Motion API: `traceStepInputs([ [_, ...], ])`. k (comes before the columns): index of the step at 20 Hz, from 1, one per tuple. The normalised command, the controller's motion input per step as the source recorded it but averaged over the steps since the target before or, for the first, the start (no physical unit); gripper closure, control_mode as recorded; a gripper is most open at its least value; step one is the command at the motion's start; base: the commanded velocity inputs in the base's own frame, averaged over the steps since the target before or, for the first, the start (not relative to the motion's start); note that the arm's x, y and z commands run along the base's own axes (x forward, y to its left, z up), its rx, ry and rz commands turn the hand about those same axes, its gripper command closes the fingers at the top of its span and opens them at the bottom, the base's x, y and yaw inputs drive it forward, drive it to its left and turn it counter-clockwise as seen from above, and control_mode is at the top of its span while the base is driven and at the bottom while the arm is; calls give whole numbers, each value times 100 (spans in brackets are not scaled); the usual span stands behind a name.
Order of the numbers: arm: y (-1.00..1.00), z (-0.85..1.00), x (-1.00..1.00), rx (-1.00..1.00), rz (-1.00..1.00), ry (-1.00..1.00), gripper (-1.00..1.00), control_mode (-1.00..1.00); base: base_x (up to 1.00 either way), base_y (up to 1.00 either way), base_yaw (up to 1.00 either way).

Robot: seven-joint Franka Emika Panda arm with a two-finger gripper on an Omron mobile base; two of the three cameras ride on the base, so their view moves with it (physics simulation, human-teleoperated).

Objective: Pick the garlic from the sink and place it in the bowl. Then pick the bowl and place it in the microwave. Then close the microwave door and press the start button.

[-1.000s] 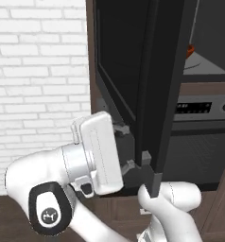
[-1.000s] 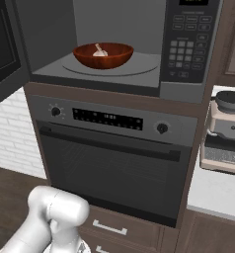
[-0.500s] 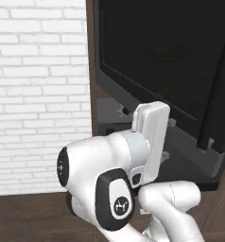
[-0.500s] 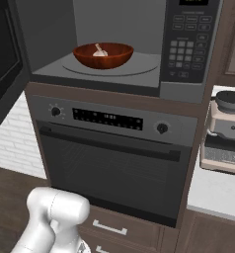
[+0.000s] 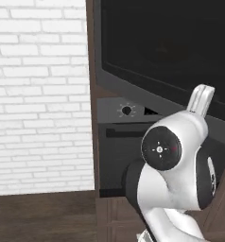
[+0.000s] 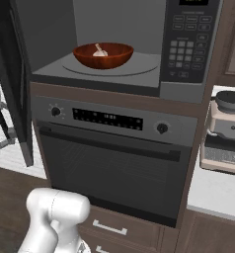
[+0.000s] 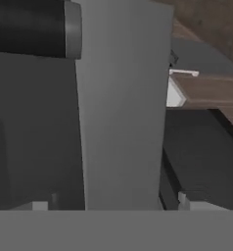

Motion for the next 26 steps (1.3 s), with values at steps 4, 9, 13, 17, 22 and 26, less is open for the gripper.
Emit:
traceStepInputs([
  [4, -9, 5, 85, 7, 23, 0, -100, -100, 0, 0, 0],
  [9, -16, 4, 97, 5, 25, 0, -100, -100, 0, 0, 0],
  [13, -20, 6, 98, 4, 22, 0, -100, -100, 0, 0, 0],
  [17, -23, 5, 96, 3, 15, 0, -100, -100, 0, 0, 0],
  [22, -24, 3, 94, 3, 14, 0, -100, -100, 0, 0, 0],
  [26, -14, 3, 90, 3, 10, 0, -100, -100, 0, 0, 0],
])
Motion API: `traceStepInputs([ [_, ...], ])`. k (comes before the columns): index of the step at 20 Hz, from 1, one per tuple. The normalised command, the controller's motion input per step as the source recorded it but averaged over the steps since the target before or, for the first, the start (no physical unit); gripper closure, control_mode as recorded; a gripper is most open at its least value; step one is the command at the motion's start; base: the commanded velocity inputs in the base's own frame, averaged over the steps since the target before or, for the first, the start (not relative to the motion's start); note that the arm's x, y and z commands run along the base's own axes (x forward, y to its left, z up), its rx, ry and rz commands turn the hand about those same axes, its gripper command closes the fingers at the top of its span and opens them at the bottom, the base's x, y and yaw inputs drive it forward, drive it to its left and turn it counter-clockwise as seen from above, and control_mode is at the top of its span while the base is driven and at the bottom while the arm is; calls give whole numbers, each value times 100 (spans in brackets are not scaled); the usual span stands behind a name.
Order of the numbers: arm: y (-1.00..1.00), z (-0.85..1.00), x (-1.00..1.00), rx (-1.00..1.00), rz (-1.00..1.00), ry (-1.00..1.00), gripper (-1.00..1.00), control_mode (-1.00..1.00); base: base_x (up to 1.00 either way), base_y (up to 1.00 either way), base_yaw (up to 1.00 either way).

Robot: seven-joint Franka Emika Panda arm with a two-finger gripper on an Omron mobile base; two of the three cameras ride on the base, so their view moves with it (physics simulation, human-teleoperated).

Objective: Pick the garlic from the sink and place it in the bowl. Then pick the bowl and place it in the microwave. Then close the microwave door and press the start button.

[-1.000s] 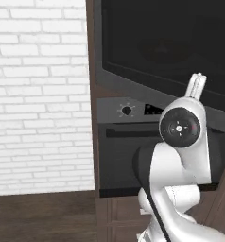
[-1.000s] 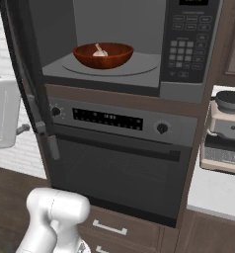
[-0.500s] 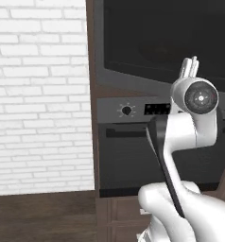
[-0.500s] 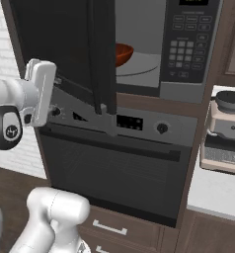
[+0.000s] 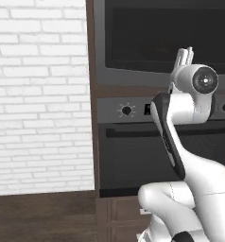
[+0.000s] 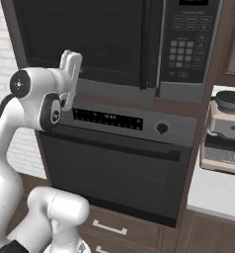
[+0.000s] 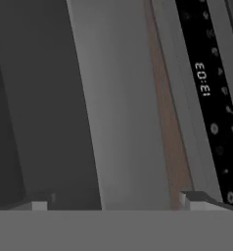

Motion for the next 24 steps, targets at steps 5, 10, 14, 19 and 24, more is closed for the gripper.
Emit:
traceStepInputs([
  [5, -5, 8, 79, 4, 8, 0, -100, -100, 0, 0, 0],
  [10, -5, 0, 11, 0, 4, 0, -100, -100, 0, 0, 0],
  [14, -40, 0, -53, 3, 1, -6, -100, -100, 0, 0, 0],
  [19, -87, 0, -100, 11, 0, -13, -100, -100, 0, 0, 0],
  [24, -100, 10, -75, 11, 0, -3, -100, -100, 0, 0, 0],
])
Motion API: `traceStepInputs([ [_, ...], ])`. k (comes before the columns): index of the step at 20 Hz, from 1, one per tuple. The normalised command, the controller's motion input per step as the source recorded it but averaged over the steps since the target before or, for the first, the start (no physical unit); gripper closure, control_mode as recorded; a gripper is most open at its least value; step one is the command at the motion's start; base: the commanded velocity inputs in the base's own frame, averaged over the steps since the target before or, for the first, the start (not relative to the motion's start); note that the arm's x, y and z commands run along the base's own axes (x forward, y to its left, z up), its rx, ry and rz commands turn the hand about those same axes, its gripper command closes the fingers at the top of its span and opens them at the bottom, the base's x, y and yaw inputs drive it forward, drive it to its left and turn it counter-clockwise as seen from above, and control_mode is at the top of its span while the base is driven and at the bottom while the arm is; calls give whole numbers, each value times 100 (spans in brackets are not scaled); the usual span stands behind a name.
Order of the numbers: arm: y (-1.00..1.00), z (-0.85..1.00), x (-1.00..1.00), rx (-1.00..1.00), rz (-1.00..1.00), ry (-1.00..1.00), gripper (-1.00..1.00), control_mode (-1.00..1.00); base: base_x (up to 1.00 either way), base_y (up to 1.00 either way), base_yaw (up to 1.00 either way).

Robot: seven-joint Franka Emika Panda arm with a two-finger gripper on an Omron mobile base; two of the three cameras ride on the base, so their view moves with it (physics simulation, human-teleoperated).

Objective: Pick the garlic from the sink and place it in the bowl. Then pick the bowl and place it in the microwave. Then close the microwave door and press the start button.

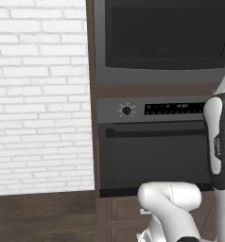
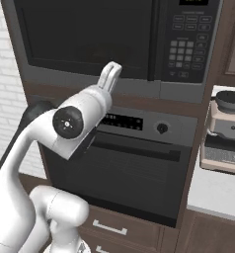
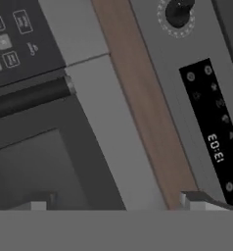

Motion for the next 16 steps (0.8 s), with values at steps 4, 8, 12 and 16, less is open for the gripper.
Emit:
traceStepInputs([
  [4, -100, 18, -1, 6, 0, 0, -100, -100, 0, 0, 0],
  [8, -100, 4, 6, 12, 1, 0, -100, -100, 0, 0, 0],
  [12, -87, -2, 13, 12, 2, 0, -100, -100, 0, 0, 0],
  [16, -44, -11, 48, 13, 11, 0, -100, -100, 0, 0, 0],
])
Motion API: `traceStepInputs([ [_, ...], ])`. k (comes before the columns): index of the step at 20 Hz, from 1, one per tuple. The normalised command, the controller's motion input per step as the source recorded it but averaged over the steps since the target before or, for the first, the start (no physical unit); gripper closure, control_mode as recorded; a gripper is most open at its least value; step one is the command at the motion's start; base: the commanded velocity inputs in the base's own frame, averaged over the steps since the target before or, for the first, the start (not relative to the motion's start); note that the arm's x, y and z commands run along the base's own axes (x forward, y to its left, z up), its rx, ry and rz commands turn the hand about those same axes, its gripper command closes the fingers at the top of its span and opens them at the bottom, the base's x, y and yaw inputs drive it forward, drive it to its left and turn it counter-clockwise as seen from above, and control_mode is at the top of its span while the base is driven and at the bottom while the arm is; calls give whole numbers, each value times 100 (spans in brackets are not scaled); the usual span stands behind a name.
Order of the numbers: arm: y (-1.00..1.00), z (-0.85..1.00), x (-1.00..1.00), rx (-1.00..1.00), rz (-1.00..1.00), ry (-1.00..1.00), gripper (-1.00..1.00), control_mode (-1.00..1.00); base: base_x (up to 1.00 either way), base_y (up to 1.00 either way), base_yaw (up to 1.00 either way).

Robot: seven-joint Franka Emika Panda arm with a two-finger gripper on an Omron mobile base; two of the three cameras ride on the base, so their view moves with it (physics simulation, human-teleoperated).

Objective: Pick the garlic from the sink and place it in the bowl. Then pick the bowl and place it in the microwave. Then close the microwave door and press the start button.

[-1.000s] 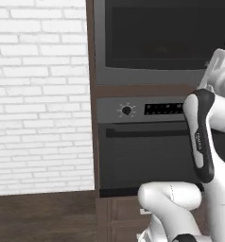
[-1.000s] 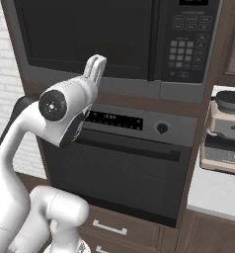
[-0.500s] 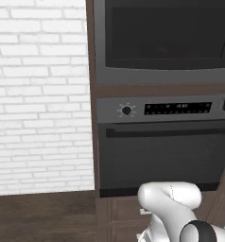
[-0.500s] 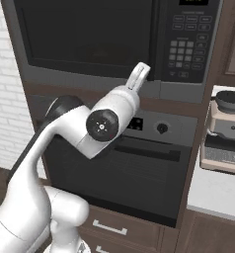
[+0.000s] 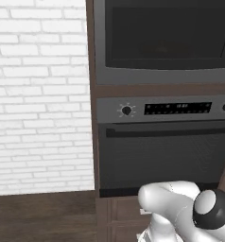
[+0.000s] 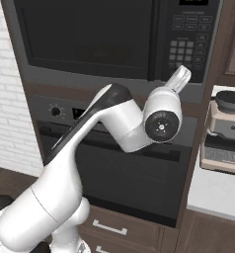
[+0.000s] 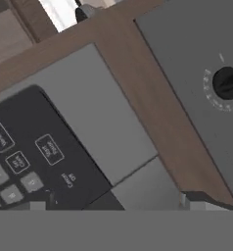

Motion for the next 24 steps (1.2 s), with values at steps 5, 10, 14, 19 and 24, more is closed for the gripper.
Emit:
traceStepInputs([
  [5, -3, -6, 71, 11, 8, 0, -100, -100, 0, 0, 0],
  [10, -19, 0, 39, 10, 3, -5, -100, -100, 0, 0, 0],
  [14, -33, 0, 2, 7, 0, -9, -100, -100, 0, 0, 0],
  [19, -19, -13, 19, 6, 0, -4, -100, -100, 0, 0, 0],
  [24, -2, -34, 25, 2, 1, 0, -100, -100, 0, 0, 0],
])
